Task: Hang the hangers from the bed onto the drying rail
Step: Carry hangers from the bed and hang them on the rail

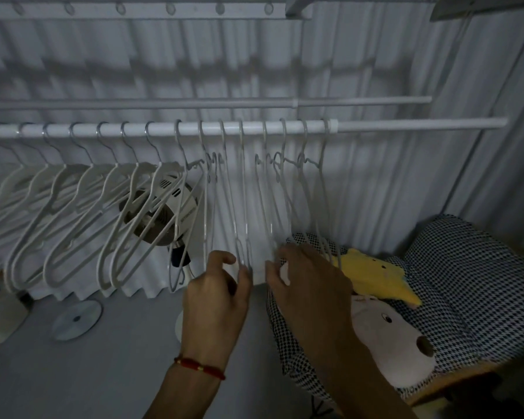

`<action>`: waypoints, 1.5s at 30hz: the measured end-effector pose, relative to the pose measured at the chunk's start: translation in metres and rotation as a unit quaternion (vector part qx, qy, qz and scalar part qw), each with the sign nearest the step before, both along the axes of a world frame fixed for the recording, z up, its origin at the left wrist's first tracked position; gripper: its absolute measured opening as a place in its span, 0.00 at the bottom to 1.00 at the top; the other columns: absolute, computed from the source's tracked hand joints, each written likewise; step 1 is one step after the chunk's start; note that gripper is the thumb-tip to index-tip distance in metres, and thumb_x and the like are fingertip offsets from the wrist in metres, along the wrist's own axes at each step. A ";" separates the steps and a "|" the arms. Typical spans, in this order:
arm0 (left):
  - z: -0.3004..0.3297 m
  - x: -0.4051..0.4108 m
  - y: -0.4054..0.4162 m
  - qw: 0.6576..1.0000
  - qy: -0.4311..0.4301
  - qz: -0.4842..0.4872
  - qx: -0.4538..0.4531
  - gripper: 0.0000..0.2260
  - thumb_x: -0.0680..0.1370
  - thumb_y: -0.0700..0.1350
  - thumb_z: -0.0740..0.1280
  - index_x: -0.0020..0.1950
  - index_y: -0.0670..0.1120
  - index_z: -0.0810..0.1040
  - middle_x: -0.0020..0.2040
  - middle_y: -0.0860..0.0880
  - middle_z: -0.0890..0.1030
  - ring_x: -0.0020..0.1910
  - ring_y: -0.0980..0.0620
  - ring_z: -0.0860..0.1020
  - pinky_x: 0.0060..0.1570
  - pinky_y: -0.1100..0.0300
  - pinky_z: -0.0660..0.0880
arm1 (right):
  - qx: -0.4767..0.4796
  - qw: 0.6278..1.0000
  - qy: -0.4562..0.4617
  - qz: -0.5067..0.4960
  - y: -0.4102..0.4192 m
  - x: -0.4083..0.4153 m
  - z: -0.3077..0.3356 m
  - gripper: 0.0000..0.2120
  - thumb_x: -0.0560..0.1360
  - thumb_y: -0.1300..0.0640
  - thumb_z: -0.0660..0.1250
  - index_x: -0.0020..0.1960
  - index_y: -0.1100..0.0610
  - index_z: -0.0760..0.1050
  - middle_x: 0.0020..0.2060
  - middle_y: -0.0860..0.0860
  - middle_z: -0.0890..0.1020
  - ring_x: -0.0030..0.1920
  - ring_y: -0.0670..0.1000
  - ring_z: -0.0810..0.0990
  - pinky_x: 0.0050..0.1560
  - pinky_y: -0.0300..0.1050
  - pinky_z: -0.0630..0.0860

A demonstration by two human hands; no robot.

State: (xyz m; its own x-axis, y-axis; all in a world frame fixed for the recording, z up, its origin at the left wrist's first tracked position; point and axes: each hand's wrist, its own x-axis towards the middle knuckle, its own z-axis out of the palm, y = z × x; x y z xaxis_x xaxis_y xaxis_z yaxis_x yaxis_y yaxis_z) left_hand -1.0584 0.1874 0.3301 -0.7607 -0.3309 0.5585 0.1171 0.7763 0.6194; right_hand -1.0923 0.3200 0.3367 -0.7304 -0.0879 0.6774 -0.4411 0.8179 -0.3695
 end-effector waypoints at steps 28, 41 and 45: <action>-0.021 -0.009 -0.019 0.951 -0.147 -0.176 0.209 0.04 0.80 0.39 0.64 0.48 0.47 0.76 0.30 0.38 0.78 0.22 0.52 0.71 0.22 0.62 0.68 | 0.132 0.963 -0.234 0.015 -0.037 -0.013 0.004 0.14 0.84 0.49 0.55 0.50 0.53 0.76 0.48 0.47 0.81 0.41 0.44 0.72 0.29 0.38 0.56; -0.024 -0.003 -0.021 0.962 -0.126 -0.147 0.195 0.04 0.81 0.44 0.63 0.46 0.48 0.72 0.29 0.44 0.79 0.23 0.52 0.74 0.22 0.60 0.71 | 0.102 0.966 -0.236 0.039 -0.036 -0.006 0.007 0.16 0.85 0.48 0.52 0.53 0.54 0.75 0.48 0.49 0.81 0.48 0.49 0.79 0.40 0.42 0.66; -0.033 0.000 -0.024 0.984 -0.093 -0.100 0.112 0.04 0.82 0.47 0.61 0.47 0.52 0.70 0.29 0.50 0.78 0.25 0.56 0.75 0.26 0.55 0.76 | 0.119 0.965 -0.230 0.036 -0.037 -0.007 0.007 0.18 0.85 0.47 0.50 0.53 0.54 0.75 0.49 0.49 0.81 0.48 0.48 0.79 0.39 0.41 0.63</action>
